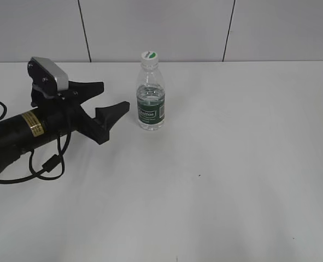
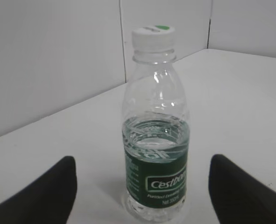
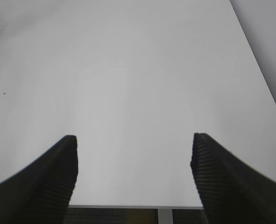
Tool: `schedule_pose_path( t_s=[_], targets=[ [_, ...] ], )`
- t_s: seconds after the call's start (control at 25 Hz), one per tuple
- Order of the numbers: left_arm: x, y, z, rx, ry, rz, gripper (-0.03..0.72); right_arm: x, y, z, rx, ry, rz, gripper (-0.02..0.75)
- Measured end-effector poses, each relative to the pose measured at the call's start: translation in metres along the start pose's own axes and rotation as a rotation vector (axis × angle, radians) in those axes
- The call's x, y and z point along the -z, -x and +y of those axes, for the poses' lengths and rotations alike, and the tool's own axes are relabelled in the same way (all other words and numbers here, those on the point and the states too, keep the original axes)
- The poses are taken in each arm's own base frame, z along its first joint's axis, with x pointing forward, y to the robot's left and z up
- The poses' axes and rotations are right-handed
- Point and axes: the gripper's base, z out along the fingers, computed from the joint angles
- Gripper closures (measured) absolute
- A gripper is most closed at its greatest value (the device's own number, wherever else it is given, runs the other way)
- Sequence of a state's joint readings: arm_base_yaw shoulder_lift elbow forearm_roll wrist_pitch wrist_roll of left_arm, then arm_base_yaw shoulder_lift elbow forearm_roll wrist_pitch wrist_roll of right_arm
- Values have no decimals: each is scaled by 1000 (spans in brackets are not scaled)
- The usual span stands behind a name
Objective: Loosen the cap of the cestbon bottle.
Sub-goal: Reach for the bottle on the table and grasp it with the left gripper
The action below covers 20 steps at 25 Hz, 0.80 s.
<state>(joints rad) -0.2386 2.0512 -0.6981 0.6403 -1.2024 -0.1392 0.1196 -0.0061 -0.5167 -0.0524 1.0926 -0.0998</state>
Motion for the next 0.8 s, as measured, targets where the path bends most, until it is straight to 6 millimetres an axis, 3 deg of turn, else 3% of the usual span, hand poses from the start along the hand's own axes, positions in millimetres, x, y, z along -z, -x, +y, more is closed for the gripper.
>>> schedule_pose_path(
  t_s=[0.2,0.48,0.8],
  targets=[
    [-1,-6,4,39,45,6,161,0,0,0,0,0,0,161],
    [-3,-41,2,98,48,90,161,0,0,0,0,0,0,161],
    [-25,-43,12,104,22,51,161,0,0,0,0,0,0,160]
  ],
)
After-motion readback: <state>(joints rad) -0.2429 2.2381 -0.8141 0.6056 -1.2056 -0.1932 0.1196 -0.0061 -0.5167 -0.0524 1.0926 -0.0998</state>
